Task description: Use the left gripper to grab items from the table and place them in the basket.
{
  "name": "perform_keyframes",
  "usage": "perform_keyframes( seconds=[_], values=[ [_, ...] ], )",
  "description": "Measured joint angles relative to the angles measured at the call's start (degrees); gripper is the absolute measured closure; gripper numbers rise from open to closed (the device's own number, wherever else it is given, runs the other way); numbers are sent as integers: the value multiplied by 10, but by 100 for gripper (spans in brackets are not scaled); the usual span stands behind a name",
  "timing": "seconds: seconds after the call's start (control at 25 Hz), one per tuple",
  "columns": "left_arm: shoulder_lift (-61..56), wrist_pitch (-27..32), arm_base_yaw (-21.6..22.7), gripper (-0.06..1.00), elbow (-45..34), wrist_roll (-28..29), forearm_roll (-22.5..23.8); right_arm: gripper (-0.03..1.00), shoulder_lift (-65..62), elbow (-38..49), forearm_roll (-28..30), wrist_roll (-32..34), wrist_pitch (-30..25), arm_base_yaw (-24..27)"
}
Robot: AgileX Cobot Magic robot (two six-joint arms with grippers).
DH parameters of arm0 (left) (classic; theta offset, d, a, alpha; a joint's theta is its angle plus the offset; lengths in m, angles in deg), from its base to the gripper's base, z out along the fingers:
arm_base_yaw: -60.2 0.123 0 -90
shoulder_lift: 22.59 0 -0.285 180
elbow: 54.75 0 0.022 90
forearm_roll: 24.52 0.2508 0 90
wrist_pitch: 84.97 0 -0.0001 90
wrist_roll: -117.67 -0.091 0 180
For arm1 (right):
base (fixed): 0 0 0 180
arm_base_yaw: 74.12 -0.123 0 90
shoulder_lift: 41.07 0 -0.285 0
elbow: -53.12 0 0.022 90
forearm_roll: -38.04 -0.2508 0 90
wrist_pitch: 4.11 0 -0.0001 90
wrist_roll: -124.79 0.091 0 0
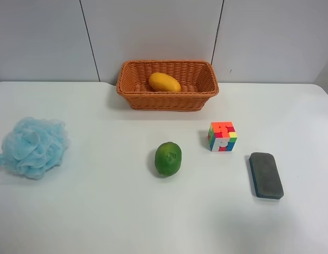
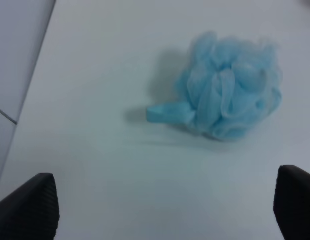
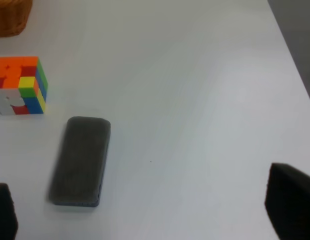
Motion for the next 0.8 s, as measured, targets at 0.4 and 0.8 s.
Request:
perform_keyframes(
  seconds=[0.4,0.8],
  values=[
    [-167,-5,-1,11,-128,0,-23,-3,0,0,0,0,0,0],
    [-169,-81,-8,11,-157,0,-35,-3,0,0,0,0,0,0]
  ],
)
